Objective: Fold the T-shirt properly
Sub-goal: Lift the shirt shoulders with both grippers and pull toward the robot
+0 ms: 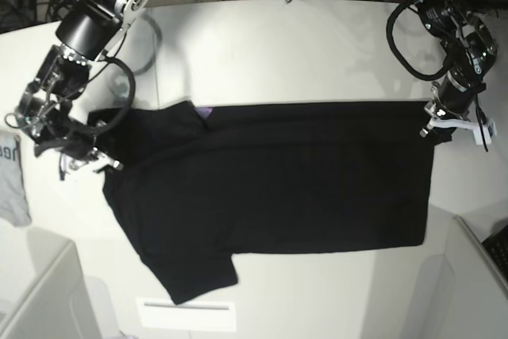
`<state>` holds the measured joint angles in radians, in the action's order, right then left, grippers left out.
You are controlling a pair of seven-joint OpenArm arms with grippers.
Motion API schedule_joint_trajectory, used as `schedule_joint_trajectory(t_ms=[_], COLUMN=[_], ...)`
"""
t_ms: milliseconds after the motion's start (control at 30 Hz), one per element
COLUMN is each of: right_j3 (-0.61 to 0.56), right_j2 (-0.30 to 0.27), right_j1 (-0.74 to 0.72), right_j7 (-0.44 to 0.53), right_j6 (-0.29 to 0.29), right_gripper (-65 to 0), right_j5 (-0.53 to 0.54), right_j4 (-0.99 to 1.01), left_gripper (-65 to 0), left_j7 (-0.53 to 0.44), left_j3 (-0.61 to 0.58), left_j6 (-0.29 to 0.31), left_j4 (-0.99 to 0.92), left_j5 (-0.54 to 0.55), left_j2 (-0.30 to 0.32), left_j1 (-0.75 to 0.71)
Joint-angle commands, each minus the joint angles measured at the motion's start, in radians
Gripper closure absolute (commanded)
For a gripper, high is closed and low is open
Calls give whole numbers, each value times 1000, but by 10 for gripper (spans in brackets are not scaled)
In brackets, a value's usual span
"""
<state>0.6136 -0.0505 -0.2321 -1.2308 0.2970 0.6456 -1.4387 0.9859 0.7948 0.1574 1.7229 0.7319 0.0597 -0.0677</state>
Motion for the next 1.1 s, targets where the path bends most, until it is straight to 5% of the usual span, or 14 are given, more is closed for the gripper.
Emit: schedule_joint_trajectory(t_ms=[0,400,733,900,1067], right_j3=[-8,-25,-24,-14,-13], right_j2=[-10,-28,-30,-25,13], right_j1=[-23,-43,-43,-34,67], right_j7=[23,130,127,133,187], right_j6=[0,-49,-49,-49,-49], right_gripper=[0,0,0,-269,-243], right_j5=[21,21,23,29,55], right_j4=[-4,89,89,71,-103], left_gripper=[0,0,0,-357,-643], left_j7=[-19,-57,-77,-80,-115], left_j3=[-15,-84,-84,-82,-76], left_j6=[6,1,1,1,1], left_j4=[16,-117,-176,-166,-153], left_j5=[4,-1,-1,-1,7], left_j2=[16,44,59,59,59], left_j1=[18,88,108,111,115])
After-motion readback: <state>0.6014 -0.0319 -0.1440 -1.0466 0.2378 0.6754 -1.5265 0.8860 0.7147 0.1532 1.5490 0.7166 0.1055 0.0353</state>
